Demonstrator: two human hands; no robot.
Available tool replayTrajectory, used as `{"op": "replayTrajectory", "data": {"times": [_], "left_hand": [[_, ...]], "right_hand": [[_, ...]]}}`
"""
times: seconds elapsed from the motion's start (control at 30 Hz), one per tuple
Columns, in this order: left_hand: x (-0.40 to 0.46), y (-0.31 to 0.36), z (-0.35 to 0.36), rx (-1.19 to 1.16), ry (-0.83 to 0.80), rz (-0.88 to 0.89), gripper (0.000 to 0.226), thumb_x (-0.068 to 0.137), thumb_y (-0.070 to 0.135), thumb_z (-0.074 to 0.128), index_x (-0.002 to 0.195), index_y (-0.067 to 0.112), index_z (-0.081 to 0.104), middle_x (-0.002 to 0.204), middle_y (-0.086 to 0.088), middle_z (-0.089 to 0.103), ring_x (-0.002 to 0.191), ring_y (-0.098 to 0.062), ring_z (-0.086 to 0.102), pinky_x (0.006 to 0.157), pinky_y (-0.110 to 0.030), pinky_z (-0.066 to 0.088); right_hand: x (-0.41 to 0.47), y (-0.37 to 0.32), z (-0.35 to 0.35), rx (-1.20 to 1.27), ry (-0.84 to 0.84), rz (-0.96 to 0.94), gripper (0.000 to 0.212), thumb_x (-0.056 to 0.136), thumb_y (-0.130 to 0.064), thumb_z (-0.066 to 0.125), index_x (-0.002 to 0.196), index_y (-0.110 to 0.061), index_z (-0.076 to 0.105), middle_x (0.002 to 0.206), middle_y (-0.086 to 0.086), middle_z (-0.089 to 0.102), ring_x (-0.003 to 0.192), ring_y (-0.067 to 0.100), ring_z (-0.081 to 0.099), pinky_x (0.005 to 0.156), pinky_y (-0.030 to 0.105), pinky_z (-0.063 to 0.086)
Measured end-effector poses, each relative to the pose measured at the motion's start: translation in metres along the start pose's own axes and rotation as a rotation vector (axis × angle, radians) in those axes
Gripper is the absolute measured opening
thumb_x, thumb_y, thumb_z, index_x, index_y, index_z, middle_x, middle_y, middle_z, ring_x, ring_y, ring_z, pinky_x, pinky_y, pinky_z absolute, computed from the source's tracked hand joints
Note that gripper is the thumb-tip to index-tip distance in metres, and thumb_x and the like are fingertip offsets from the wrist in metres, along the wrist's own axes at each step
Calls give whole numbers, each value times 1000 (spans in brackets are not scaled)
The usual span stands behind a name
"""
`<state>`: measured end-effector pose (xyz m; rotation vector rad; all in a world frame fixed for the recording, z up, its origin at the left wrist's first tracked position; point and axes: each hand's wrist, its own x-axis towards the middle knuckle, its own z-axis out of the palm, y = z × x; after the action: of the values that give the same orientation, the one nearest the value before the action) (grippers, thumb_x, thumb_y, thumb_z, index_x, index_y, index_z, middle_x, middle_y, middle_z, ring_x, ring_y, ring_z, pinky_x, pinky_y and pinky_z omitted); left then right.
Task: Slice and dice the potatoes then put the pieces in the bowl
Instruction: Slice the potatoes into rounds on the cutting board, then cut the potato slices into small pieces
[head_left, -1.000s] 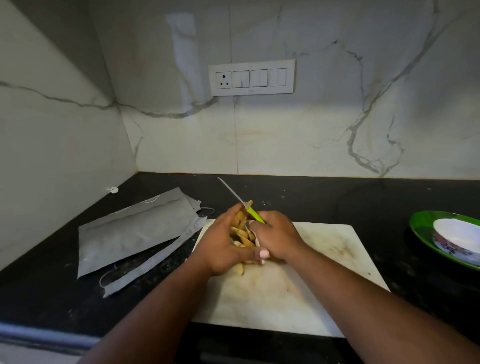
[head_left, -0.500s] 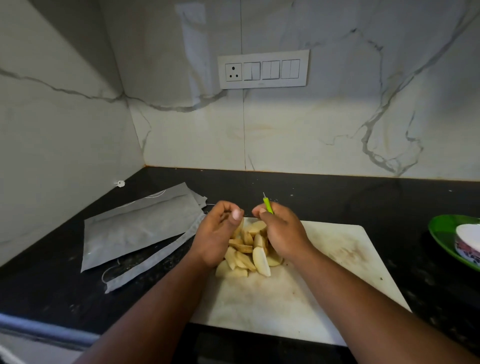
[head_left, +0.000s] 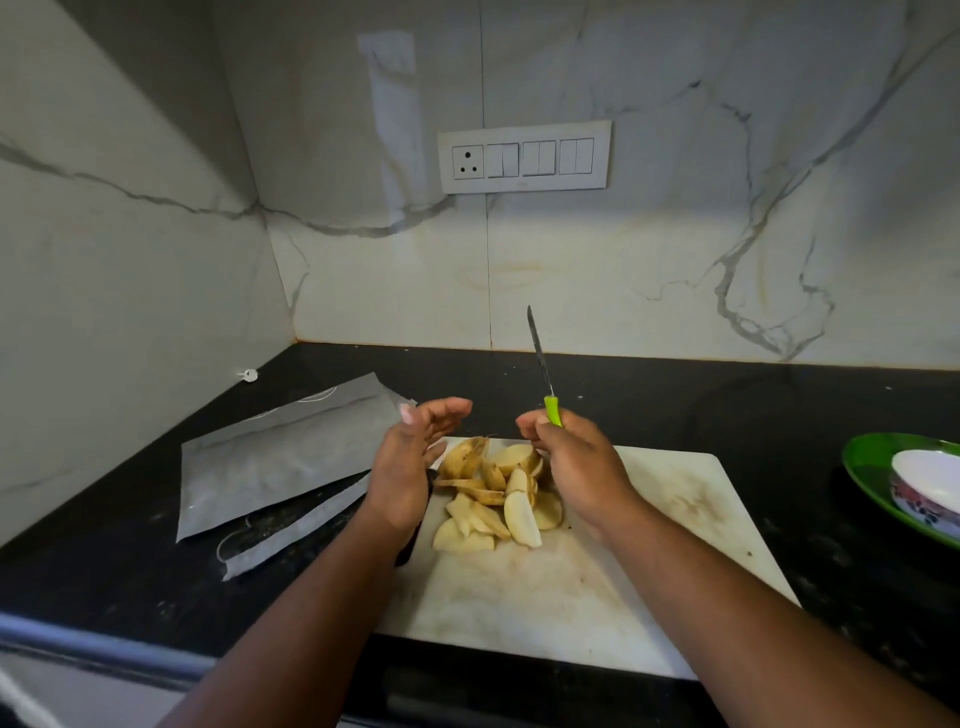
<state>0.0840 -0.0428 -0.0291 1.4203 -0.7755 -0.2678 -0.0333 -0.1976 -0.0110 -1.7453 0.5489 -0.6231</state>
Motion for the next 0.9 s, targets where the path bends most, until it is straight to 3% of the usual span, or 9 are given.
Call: {"op": "replayTrajectory", "data": {"times": [0.07,0.13,0.2,0.3,0.43,0.57,0.7,0.83,0.9], "left_hand": [[-5,-1,0,103,-160,17,89,71,84,68,137,24,61,135,3,67,125,-19,64,99,-34,54],[-6,-1,2,194,-339,8,104,57,64,93,145,25,53,136,0,66,121,-23,67,99,-41,57],[-8,2,5,312,-408,39,122,43,49,103,149,29,47,136,7,67,122,-13,67,105,-39,55],[-9,5,1,567,-400,135,136,35,57,102,154,46,37,144,21,55,131,2,54,113,-28,46],[-10,8,-3,641,-430,165,124,47,60,99,151,57,30,144,29,50,130,6,51,112,-28,47],[-11,10,-6,568,-399,183,109,53,50,102,147,49,46,139,25,58,127,2,58,110,-32,51],[-11,8,-10,508,-331,119,100,50,66,92,141,42,58,134,13,63,121,-3,64,106,-40,54],[-9,2,-10,290,-237,21,94,61,88,74,138,36,62,139,6,64,128,-16,62,108,-48,53],[-10,2,-8,196,-204,-33,97,63,94,65,137,31,62,138,4,65,127,-15,63,107,-42,54]], "right_hand": [[-5,0,9,-37,4,-4,26,100,-34,45,103,-31,71,109,-10,68,104,9,62,97,40,49],[-11,1,23,-107,17,-22,27,96,-40,46,103,-28,69,103,-6,69,97,14,64,91,40,51],[-16,1,35,-173,60,-56,32,94,-44,42,104,-24,65,102,-2,66,97,18,63,88,41,51],[-19,-3,44,-183,81,-58,28,101,-36,40,108,-21,62,110,1,60,102,18,58,91,38,48],[-21,-8,35,-132,-19,-29,28,103,-36,41,112,-21,63,111,0,62,103,16,59,88,34,46],[-11,-13,7,-97,-27,-10,24,101,-34,46,104,-27,69,102,-4,68,96,13,64,89,38,52],[-1,-11,-8,-51,-31,58,24,92,-25,50,86,-31,72,90,-4,73,88,21,71,84,50,58],[0,-11,-15,-231,-23,-13,29,88,-10,55,76,-29,73,87,-10,71,91,15,67,85,40,57],[0,-10,-14,-273,-12,-31,28,88,-10,57,76,-29,73,89,-13,70,93,11,65,85,37,55]]}}
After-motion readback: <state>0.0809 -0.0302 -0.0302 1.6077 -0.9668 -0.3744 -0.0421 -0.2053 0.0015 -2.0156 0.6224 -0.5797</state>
